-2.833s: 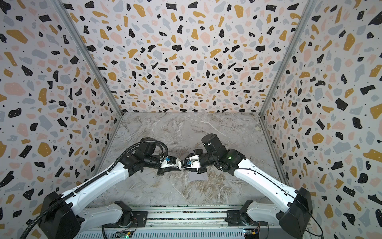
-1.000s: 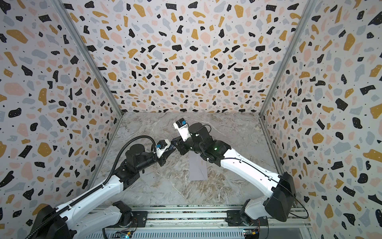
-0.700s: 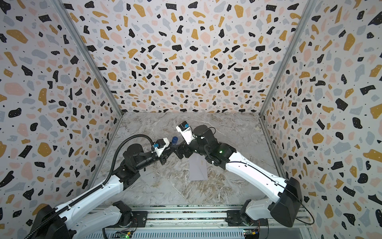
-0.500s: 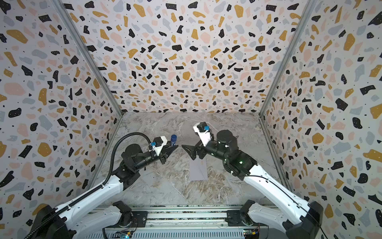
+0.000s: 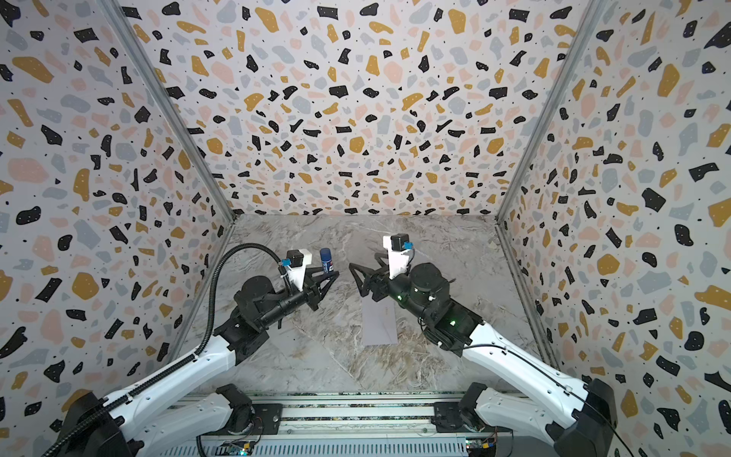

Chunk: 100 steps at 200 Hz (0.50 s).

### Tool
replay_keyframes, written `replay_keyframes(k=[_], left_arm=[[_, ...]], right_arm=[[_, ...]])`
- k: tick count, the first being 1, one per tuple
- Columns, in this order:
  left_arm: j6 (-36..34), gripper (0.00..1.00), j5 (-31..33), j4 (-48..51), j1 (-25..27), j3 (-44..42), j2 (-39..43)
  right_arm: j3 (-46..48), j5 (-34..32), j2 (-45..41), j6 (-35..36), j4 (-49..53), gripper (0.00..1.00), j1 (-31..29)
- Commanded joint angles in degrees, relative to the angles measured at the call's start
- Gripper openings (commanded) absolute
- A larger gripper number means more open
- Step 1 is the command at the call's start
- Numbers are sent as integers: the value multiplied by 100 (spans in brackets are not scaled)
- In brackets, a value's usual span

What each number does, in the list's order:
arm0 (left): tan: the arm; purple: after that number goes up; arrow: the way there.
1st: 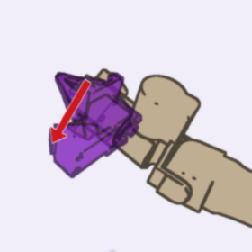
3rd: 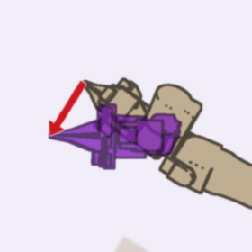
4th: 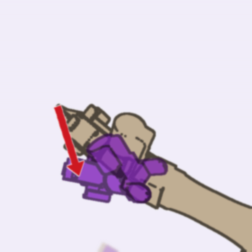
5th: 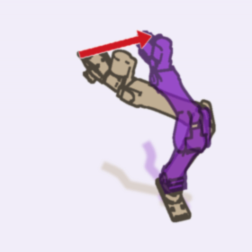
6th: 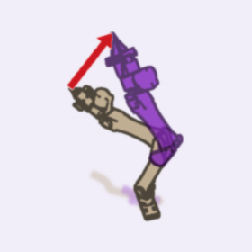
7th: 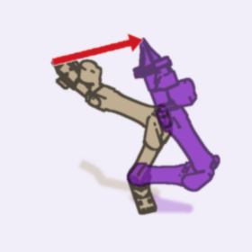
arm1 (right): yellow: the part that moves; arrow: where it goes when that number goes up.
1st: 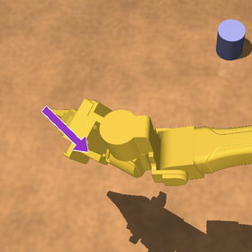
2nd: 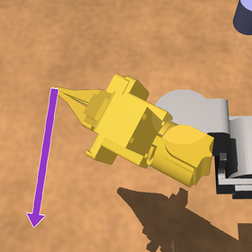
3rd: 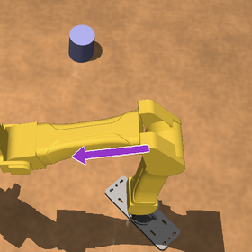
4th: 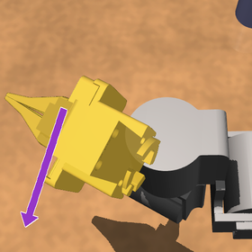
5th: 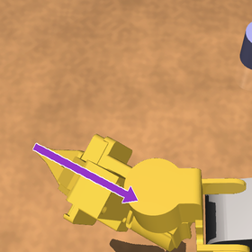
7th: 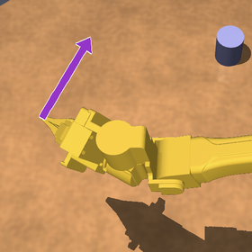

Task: Place the letter into the envelope and seal it
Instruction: 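Hold the glue stick with both grippers and open the left gripper to release it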

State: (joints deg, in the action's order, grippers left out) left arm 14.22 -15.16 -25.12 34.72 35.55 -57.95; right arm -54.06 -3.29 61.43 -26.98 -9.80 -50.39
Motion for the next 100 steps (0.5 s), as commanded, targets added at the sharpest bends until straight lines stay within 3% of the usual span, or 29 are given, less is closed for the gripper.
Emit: replay_keyframes(k=[1, 52, 100], left_arm=[[138, 0, 291, 247, 82, 369, -57], [56, 0, 642, 560, 226, 500, -110], [9, 0, 716, 638, 272, 531, -98]], right_arm=[[-523, -680, 256, -370, 162, 82, -172], [-1358, -1392, 1108, -49, 676, 71, -700], [-1776, -1552, 1627, 55, 918, 60, -867]])
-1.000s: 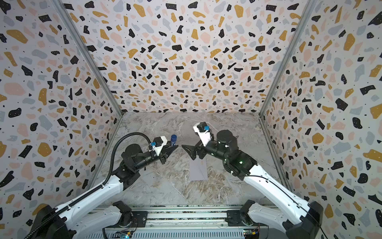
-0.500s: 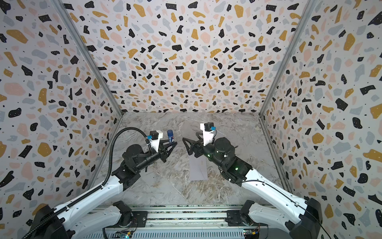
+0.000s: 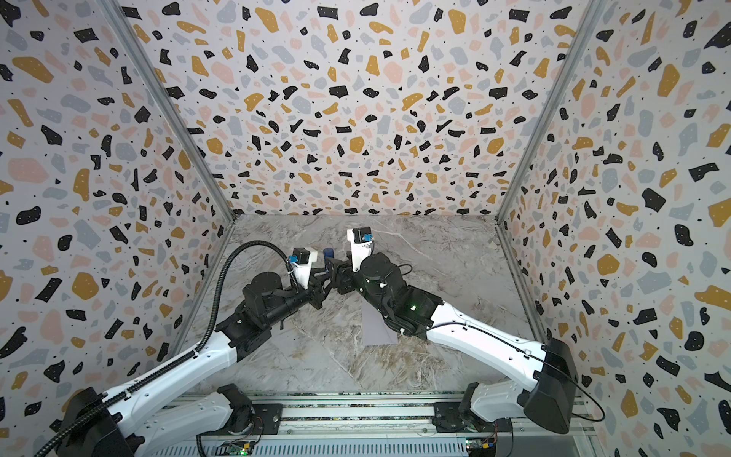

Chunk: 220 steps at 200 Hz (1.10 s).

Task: Place the letter into the envelope and seal it
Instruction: 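Hold the glue stick with both grippers and open the left gripper to release it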

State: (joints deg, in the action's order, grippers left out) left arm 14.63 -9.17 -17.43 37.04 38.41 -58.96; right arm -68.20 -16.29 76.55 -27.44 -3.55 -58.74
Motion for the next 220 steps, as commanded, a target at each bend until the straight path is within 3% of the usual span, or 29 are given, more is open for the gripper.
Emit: replay_keyframes(k=[1, 86, 186, 220], left_arm=[[-36, 0, 122, -130, 40, 245, 5], [-117, 0, 131, -94, 50, 242, 8], [-119, 0, 99, -144, 67, 233, -30], [-105, 19, 139, -164, 67, 221, -13]], right_arm=[[-370, -251, 128, 104, 302, 59, -37], [-593, 9, 559, 125, 315, 44, -50], [-562, 73, 640, 323, 205, 16, -42], [-530, 32, 571, 448, 157, 7, 15]])
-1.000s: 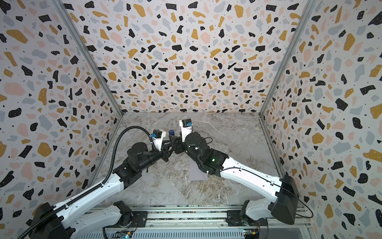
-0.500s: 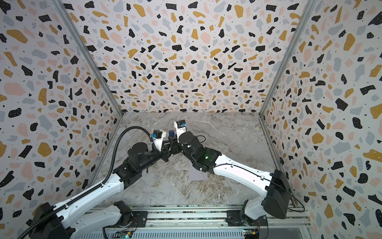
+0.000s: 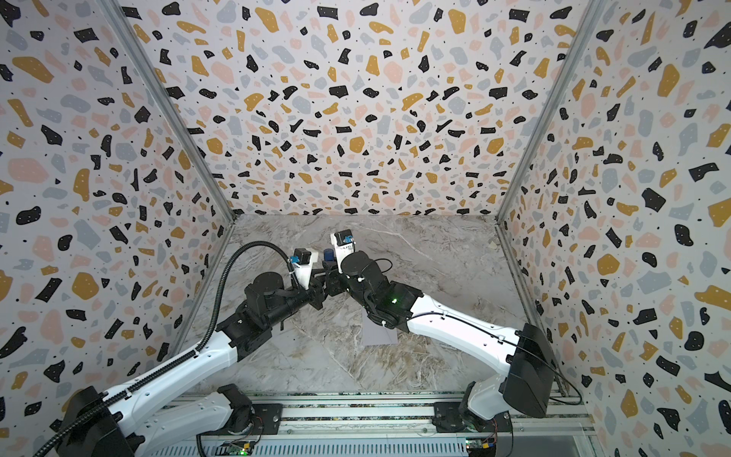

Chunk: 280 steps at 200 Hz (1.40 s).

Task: Place the letter into the envelope and seal it
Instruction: 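Hold the glue stick with both grippers and open the left gripper to release it, then carry the glue stick with the right gripper toward the far table corner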

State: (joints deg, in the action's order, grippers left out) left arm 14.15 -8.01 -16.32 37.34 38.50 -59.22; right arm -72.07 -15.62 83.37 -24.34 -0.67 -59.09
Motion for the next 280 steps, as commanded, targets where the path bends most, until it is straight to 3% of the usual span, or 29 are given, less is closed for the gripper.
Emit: replay_keyframes(k=[1, 30, 80, 117, 165, 221, 280], left_arm=[[-59, 20, 30, -276, 36, 211, 10], [-165, 43, 126, -218, 36, 184, 144], [-494, 68, 531, 69, 30, 99, 621], [-653, 75, 697, 155, 32, 8, 857], [-649, 85, 819, 155, 29, 1, 921], [-621, 94, 885, 139, 27, -44, 970], [-598, 97, 872, 120, 27, -97, 1018]], right_arm=[[-141, -37, -111, 143, -129, 6, 53], [-140, -101, -271, 333, -27, 6, 364], [-198, 116, -364, 647, 537, 4, 1661], [-510, 704, 47, 847, 1207, 4, 2788], [-1407, 1080, 1304, 1177, 2215, 4, 3704], [-2657, 1284, 2913, 1318, 3175, 4, 4206], [-3666, 1348, 4071, 1318, 3739, 5, 4340]])
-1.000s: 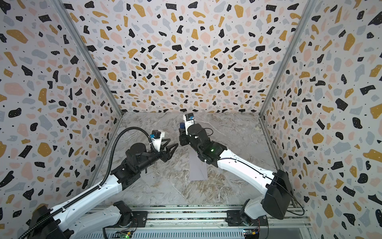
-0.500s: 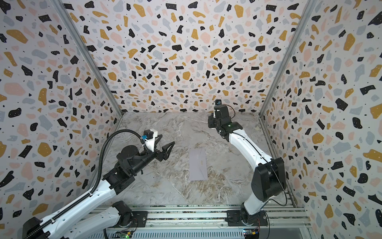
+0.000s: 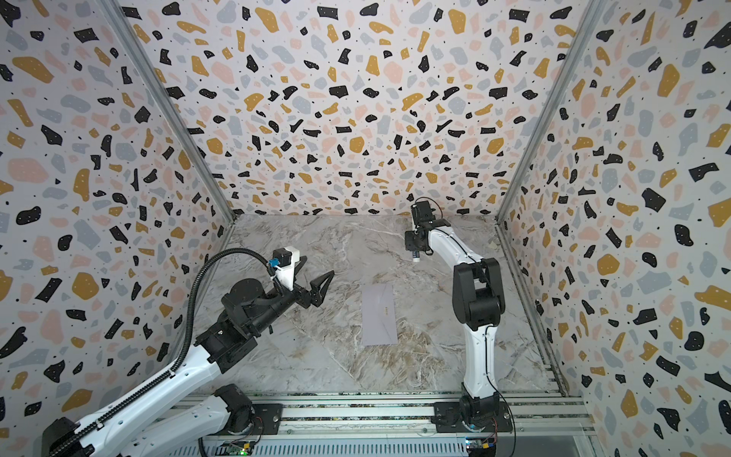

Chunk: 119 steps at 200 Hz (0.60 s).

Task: Place the letter into the envelope and seal it
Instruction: 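Carry the glue stick with the right gripper toward the far table corner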

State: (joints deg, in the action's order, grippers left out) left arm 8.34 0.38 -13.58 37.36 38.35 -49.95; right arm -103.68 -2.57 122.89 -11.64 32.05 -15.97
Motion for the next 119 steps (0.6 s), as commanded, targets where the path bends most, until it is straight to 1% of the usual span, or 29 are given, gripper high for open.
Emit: replay_keyframes(k=[1, 66, 119], left_arm=[[-16, 97, 32, -153, 25, -77, 91], [12, 98, -12, -162, 25, -126, 144], [43, 98, -56, -188, 30, -152, 148]], right_arm=[[-522, 36, 133, 48, 476, 5, 34], [-1267, 15, 882, 39, 909, 7, 163], [-1511, 96, 1300, 53, 1053, 7, 286]])
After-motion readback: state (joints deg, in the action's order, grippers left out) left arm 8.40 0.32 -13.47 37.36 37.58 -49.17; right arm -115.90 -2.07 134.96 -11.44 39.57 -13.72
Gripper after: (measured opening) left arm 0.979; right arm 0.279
